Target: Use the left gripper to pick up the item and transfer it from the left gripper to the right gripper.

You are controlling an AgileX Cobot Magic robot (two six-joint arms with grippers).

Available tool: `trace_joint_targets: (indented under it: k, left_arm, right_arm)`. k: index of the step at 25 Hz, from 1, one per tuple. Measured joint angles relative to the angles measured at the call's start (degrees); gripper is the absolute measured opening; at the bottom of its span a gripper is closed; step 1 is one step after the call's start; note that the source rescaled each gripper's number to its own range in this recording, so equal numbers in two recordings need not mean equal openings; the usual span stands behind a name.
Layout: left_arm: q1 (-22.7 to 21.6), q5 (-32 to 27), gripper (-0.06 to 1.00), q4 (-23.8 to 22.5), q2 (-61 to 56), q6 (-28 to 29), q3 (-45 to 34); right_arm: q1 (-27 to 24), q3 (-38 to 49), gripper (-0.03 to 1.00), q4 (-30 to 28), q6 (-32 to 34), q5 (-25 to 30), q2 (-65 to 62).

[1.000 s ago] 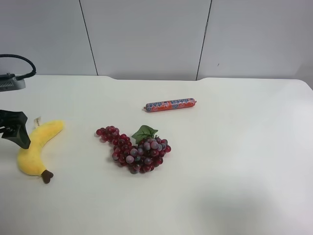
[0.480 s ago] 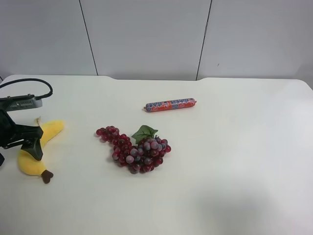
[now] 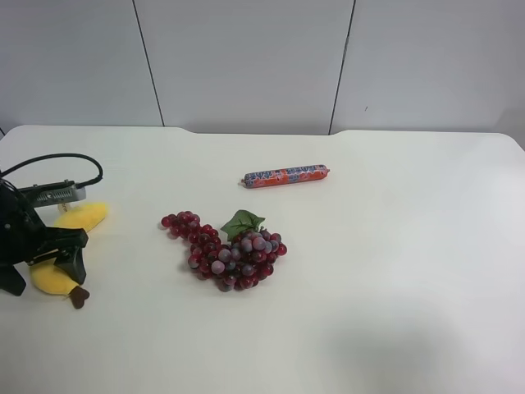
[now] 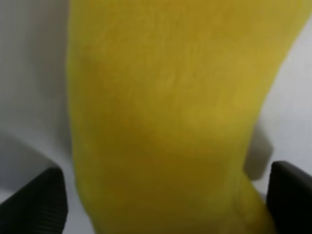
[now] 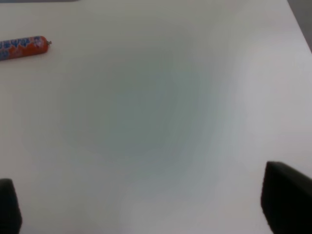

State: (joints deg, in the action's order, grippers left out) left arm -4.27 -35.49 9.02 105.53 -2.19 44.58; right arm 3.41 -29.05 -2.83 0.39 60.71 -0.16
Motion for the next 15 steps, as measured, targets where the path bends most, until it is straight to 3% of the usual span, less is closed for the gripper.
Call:
trace_joint_targets:
  k: [3,4,12,15]
  left_arm:
    - [0.00,-0.37,0.65,0.07,0.34,-0.52,0.09]
    - [0.00,-0.37,0.65,0.07,0.34,-0.52,0.09]
    - [0.00,-0.71,0.01,0.96,0.64,-0.93,0.09]
    - [0.00,-0.78,0.00,1.08,0.39,-1.25,0.09]
  right_arm:
    - [0.00,0.00,0.98,0.00,0.00,0.00,0.00]
    - [0.00,0.00,0.98,0.00,0.00,0.00,0.00]
    - [0.00,0.00,0.98,0.00,0.00,0.00,0.00]
    - [0.00,0.00,0.98,0.00,0.00,0.00,0.00]
